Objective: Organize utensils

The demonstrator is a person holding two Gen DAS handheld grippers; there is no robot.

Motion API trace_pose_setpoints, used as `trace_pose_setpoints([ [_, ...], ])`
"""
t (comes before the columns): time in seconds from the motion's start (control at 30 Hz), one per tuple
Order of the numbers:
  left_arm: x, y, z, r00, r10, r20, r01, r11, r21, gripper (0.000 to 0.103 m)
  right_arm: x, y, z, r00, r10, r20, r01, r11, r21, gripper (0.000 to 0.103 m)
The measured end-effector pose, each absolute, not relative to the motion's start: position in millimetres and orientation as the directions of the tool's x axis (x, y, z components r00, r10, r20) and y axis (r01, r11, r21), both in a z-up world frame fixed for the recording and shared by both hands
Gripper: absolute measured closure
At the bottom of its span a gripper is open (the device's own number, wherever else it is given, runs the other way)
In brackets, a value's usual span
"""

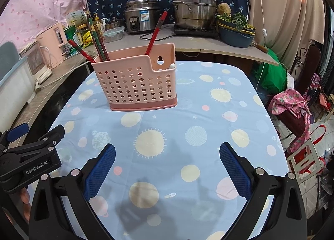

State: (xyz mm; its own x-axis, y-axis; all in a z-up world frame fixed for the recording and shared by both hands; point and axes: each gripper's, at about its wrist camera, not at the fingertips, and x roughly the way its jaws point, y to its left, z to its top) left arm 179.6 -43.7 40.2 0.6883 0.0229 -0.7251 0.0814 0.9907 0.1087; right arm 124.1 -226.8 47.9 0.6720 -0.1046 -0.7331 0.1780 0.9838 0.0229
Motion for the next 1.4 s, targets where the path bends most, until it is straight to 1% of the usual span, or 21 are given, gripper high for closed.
trace_pose_setpoints([
  [0.53,176.0,-47.7,41.3,0.695,0.025,-0.718,0.099,0.986,0.131,0.007,123.7,-226.4,46.0,0.669,-0.11,-0.735,0.18,0.984,0.017,0.007],
  [1.03,180.3,-38.6,41.4,0.681,0.038,-0.731,0.052,0.994,0.101,0.007,123.5,-227.1,45.0,0.667,-0.11,-0.737,0.181,0.983,0.017,0.007],
  [1.4,182.8,-38.3,42.0,0.685,0.051,-0.727,0.045,0.993,0.113,0.007,124.7,-229.7,43.7,0.663,-0.113,-0.74,0.186,0.982,0.017,0.007],
])
